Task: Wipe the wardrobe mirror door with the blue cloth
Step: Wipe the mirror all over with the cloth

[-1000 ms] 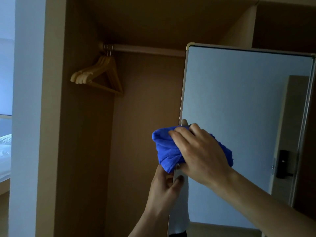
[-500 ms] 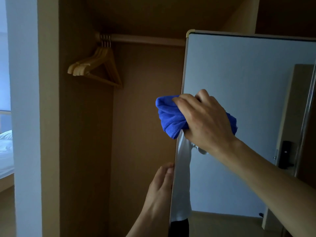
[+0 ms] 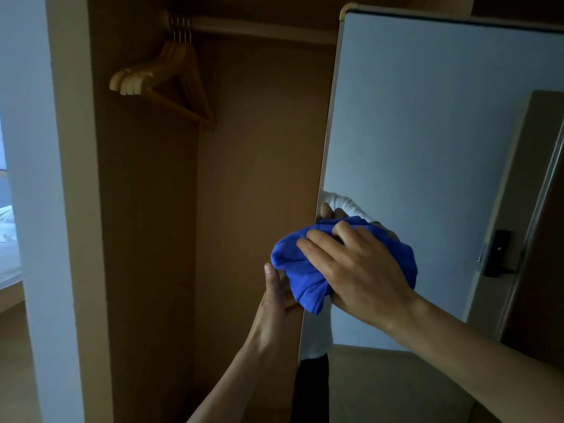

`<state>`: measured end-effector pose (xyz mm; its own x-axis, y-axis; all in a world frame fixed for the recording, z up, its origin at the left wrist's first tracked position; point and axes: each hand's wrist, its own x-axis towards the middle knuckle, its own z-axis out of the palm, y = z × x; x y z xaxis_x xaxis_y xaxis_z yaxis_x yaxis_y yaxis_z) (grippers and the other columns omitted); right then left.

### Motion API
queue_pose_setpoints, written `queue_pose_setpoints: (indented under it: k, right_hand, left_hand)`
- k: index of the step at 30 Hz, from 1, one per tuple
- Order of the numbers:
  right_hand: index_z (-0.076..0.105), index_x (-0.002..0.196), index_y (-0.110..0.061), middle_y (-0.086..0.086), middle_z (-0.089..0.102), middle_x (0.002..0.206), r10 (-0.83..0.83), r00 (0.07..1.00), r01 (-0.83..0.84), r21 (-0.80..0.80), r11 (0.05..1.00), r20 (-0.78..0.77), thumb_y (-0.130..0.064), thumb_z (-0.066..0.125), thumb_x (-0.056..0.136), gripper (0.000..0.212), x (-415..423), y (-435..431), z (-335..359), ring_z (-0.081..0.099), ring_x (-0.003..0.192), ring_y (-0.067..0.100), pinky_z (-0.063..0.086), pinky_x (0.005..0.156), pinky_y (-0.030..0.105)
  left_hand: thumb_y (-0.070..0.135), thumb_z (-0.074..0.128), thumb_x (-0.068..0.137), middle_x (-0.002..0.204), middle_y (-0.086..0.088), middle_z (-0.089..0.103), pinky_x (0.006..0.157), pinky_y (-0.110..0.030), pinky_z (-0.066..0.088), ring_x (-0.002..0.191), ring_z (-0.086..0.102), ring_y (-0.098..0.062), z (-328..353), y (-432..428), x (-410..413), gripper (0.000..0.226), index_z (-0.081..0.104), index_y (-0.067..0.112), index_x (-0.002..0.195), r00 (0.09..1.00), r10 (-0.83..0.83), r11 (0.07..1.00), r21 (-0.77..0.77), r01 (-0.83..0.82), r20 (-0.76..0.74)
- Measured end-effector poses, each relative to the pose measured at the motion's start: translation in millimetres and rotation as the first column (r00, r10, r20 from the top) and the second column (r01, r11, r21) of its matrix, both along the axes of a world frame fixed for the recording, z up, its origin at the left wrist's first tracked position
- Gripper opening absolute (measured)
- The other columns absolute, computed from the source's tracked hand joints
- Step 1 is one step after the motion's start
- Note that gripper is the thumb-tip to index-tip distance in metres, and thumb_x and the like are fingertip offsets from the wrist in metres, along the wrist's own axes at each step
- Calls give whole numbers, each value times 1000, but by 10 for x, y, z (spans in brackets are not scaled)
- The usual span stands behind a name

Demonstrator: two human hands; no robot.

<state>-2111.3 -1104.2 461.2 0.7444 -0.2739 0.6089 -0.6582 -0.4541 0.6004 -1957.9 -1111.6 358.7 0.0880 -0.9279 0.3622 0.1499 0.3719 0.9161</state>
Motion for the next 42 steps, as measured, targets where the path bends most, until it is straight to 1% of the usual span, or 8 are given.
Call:
queue_pose_setpoints:
  k: [12, 17, 20, 25, 28, 32, 37, 42]
  right_hand:
    - [60, 123, -10, 4, 63, 127, 2, 994, 20, -207, 978, 106, -5, 45, 77, 48, 103, 23, 573, 55, 107, 33, 39, 78, 43]
    - [62, 123, -11, 6, 65, 124, 9, 1000, -7, -105, 994, 19, -11, 59, 81, 42, 38, 66, 187, 58, 104, 32, 46, 80, 44]
    - [63, 124, -11, 6, 67, 123, 34, 999, -35, -37, 999, -27, -15, 61, 82, 42, 6, 97, -116, 60, 105, 29, 52, 80, 43]
    - [64, 125, -13, 5, 67, 125, 38, 999, -37, 10, 999, -19, -16, 54, 86, 41, -28, 138, -347, 62, 104, 28, 53, 79, 41]
    - [64, 126, -13, 5, 67, 126, 68, 998, -68, -7, 998, 2, -17, 58, 88, 39, -75, 162, -331, 62, 104, 28, 53, 79, 41]
    - [63, 126, -12, 5, 66, 127, 94, 995, -92, -41, 995, 34, -13, 45, 90, 40, -86, 184, -153, 61, 104, 29, 50, 81, 43]
    - [61, 127, -12, 4, 64, 128, 78, 990, -68, -84, 994, 115, -18, 58, 85, 42, -47, 151, 231, 56, 107, 32, 43, 82, 44]
    - [61, 126, -12, 5, 64, 125, 63, 996, -57, -79, 995, 64, -16, 59, 87, 39, -51, 169, 57, 57, 105, 32, 46, 81, 46]
  left_hand:
    - [78, 8, 90, 120, 6, 74, 106, -35, 51, 114, 68, -8, -120, 15, 26, 87, 68, 27, 128, 999, 36, 992, 117, -39, 26]
    - [73, 5, 95, 119, 12, 75, 91, -19, 51, 114, 68, -4, -100, 67, 18, 76, 71, 43, 116, 1000, -6, 994, 109, 3, 27]
    - [64, 7, 101, 114, 10, 77, 82, -16, 56, 110, 71, -7, -80, 96, -5, 69, 75, 53, 106, 996, -51, 997, 61, 56, -78]
    - [61, 19, 104, 118, -3, 75, 79, -22, 59, 108, 73, -14, -155, 41, 20, 65, 81, 42, 99, 973, -68, 995, 51, 81, -219]
    - [75, 16, 96, 121, -2, 75, 92, -30, 55, 118, 69, -19, -142, 44, 23, 70, 77, 43, 108, 982, -55, 997, 41, 63, -179]
    - [76, 7, 96, 121, 8, 75, 91, -25, 56, 117, 68, -12, -134, 46, 18, 71, 71, 53, 114, 997, -52, 999, -3, 52, -51]
    - [79, 4, 92, 103, -2, 77, 95, -35, 51, 100, 72, -16, -188, -36, 20, 89, 80, 33, 98, 999, 28, 998, 64, -27, -24]
    - [78, 3, 95, 112, -5, 77, 103, -41, 50, 109, 71, -20, -183, -9, 35, 88, 79, 34, 106, 999, 25, 996, 86, -22, -30]
